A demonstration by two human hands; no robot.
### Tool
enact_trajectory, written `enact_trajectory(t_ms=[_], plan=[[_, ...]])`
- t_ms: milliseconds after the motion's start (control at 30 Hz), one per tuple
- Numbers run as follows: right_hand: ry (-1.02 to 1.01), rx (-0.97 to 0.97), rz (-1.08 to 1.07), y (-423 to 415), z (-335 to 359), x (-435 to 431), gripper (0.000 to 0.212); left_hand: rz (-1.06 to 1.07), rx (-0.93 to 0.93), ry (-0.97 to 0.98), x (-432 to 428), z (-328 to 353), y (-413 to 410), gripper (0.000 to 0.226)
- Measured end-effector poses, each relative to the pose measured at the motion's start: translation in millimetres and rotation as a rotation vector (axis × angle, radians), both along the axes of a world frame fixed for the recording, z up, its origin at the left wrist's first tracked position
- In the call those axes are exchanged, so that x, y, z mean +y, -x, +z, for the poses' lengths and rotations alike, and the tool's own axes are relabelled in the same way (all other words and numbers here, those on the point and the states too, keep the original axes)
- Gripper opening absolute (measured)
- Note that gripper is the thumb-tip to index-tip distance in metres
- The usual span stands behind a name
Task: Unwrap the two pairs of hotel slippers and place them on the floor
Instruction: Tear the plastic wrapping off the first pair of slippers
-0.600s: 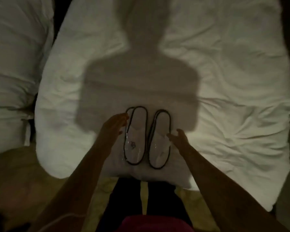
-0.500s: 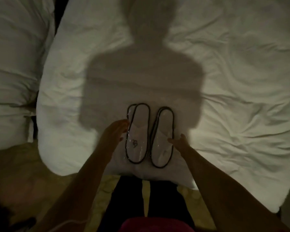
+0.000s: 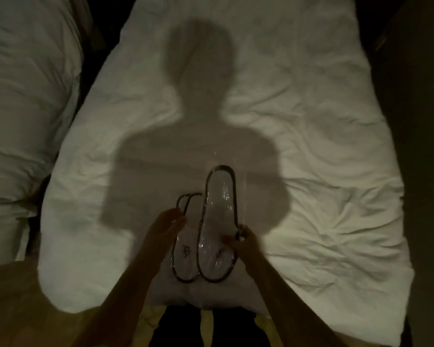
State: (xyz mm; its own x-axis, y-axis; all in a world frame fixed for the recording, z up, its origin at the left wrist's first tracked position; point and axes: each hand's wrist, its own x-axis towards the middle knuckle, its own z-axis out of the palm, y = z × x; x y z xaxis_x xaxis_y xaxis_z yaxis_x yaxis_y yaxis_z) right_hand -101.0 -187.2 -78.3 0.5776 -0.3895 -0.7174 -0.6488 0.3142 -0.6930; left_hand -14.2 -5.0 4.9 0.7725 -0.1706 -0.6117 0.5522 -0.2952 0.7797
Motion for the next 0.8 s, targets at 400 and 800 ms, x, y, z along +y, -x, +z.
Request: enact_trajectory(t_ms=[400,800], plan=[[0.89,-0.664,0.018,-14,226,-38,0.043,-0.318,-0.172,0.129,-33,86,-3,0.029],[0.979,-0.463,0.525,-96,336,-94,0.021,-0.345,-0.435,0.19,-45,137,-37,0.021]])
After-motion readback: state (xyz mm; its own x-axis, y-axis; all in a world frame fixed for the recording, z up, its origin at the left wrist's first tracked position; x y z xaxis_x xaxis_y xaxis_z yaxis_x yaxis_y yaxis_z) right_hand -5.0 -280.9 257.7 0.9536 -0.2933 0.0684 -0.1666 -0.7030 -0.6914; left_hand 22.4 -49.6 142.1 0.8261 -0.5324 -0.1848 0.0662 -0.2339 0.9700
